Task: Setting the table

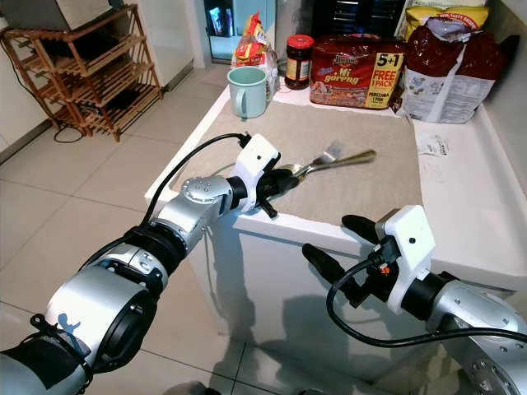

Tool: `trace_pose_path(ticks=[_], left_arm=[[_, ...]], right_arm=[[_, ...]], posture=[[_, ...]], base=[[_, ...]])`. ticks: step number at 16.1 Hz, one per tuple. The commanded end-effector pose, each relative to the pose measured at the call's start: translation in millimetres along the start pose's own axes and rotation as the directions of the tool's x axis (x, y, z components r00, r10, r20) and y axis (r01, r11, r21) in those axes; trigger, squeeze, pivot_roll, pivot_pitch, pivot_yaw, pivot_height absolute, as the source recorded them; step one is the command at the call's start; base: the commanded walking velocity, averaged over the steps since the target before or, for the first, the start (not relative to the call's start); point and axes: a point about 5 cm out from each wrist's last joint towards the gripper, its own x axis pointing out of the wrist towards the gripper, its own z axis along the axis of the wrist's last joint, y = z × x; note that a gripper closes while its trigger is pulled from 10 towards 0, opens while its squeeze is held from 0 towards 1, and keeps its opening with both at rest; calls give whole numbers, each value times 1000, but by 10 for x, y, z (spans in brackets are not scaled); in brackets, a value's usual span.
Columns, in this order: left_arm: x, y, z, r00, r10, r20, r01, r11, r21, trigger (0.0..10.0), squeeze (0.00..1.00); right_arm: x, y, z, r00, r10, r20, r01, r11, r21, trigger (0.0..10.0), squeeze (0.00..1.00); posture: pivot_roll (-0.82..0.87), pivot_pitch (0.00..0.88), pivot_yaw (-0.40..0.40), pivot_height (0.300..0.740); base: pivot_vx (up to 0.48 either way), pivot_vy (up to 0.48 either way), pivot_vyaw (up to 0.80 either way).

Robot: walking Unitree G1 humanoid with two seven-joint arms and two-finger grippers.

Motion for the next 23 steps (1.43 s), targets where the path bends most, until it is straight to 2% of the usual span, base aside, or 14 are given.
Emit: trace_pose_path(ticks=[1,5,11,14,15,16,19,23], left_arm=[[-23,52,39,1000,10,-3,-10,999,41,0,0],[-109,205,157,996,80,37,-85,982,170,0,0],[-210,306,378,980,95,176,-128,974,188,0,0],[-247,335,340,982,100,158,-133,969,210,0,0],[-262,373,267,980,154,125,-177,963,202,0,0],[-294,435,207,971,213,104,-227,963,144,10000,1000],[-326,459,177,970,218,104,-229,967,114,10000,1000],[-290,324,83,990,111,87,-116,992,54,10000,1000]], right_arm=[[9,44,33,1000,25,2,-25,999,-21,10000,0],[17,32,34,1000,19,5,-19,1000,-24,10000,0],[45,18,38,1000,11,19,-11,1000,-26,10000,0],[61,13,23,1000,16,19,-16,1000,-24,10000,0],[91,20,12,1000,22,21,-21,1000,-20,10000,0],[124,27,-16,999,24,21,-24,1000,-15,10000,0],[125,1,-73,1000,-8,19,8,1000,-2,10000,0],[126,9,-101,1000,-7,18,7,1000,6,10000,0]], posture=[[-103,4,50,740],[-97,0,50,740],[-87,0,52,740],[-67,0,43,740],[-65,0,41,740],[-60,0,39,740],[-56,0,36,740],[-60,0,31,740]], base=[[0,0,0],[0,0,0],[0,0,0],[0,0,0],[0,0,0],[0,0,0],[0,0,0],[0,0,0]])
